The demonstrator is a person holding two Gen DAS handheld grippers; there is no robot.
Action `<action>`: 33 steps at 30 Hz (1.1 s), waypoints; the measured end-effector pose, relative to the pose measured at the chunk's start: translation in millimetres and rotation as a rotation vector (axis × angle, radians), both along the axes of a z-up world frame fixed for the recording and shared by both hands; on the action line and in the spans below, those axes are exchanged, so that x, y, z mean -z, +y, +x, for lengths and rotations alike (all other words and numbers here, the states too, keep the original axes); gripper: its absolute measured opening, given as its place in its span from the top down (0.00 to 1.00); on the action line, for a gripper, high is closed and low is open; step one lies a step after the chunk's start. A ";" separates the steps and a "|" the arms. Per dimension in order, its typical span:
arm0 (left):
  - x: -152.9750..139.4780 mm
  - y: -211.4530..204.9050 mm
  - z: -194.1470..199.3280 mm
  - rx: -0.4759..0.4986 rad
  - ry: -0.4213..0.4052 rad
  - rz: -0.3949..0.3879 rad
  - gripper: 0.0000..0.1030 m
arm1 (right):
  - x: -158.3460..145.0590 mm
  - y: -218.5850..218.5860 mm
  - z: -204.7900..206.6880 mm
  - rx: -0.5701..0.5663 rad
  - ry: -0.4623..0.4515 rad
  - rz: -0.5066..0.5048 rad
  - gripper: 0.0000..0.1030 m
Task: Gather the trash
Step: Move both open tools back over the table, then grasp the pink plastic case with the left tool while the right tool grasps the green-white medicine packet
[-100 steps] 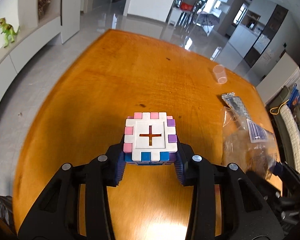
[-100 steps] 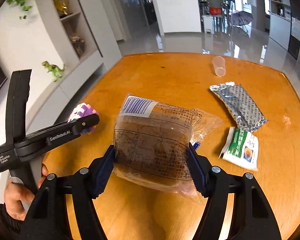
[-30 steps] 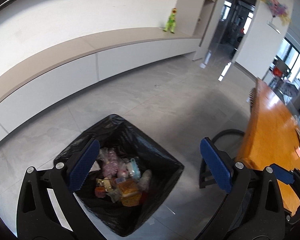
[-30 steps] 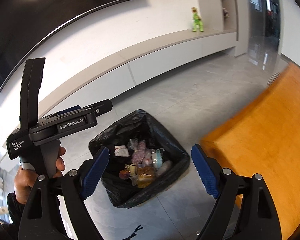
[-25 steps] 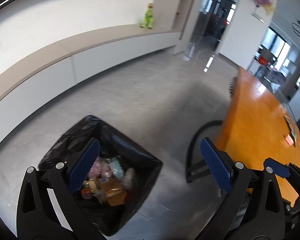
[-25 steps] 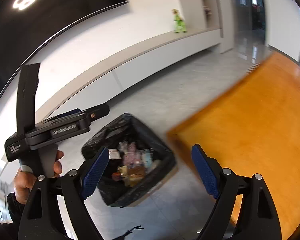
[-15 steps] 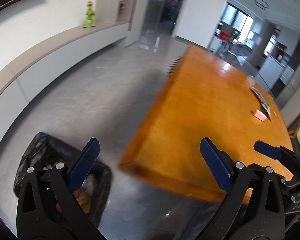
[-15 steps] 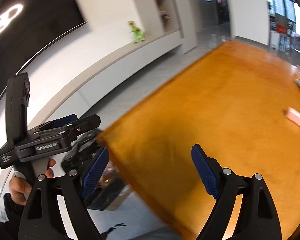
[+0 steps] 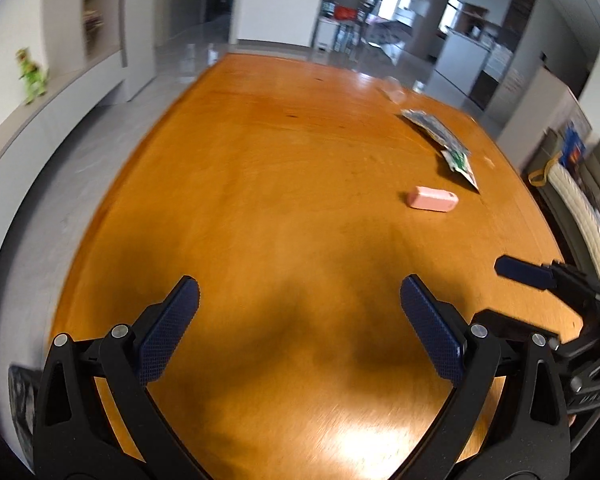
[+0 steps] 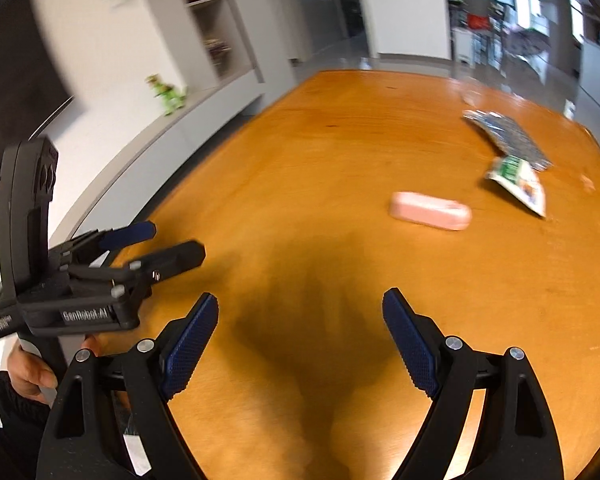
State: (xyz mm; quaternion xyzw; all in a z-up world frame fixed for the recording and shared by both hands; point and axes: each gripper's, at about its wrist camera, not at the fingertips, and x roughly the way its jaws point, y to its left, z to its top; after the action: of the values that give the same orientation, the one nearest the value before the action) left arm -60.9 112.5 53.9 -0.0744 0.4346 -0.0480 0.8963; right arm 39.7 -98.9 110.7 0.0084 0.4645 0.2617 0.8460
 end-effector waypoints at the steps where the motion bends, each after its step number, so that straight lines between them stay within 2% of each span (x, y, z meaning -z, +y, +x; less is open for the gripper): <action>1: 2.1 -11.8 13.6 0.032 0.007 0.012 0.06 | 0.9 -14.0 13.5 0.046 0.012 0.008 0.18; 4: 7.1 -32.3 40.3 0.071 0.033 0.007 0.06 | 3.9 -44.6 46.4 0.141 0.042 0.033 0.18; 8: 11.2 -57.6 73.6 0.087 0.062 -0.049 0.06 | 12.3 -78.6 86.3 0.266 0.056 0.021 0.18; 11: 13.6 -80.4 88.2 0.119 0.070 -0.028 0.06 | 21.0 -95.3 103.9 0.312 0.083 0.038 0.18; 17: 20.1 -120.7 109.0 0.168 0.084 -0.024 0.06 | 33.3 -114.1 119.4 0.369 0.133 0.079 0.18; 23: 35.4 -148.3 128.3 0.176 0.116 -0.037 0.06 | 35.6 -121.7 127.9 0.397 0.144 0.074 0.18; 30: 40.8 -150.9 139.5 0.236 0.126 0.057 0.06 | 36.9 -131.7 126.2 0.412 0.143 0.071 0.18; 32: 39.9 -147.3 140.3 0.229 0.110 0.071 0.10 | 37.3 -129.5 128.3 0.416 0.145 0.075 0.18; 33: 39.1 -145.3 140.5 0.226 0.104 0.066 0.19 | 37.5 -126.8 130.4 0.417 0.146 0.076 0.18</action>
State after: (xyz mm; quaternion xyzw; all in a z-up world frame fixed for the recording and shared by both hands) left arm 79.6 -32.8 14.9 0.0024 0.4876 -0.1304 0.8633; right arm 170.1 -225.7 73.3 0.1549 0.5024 0.0972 0.8451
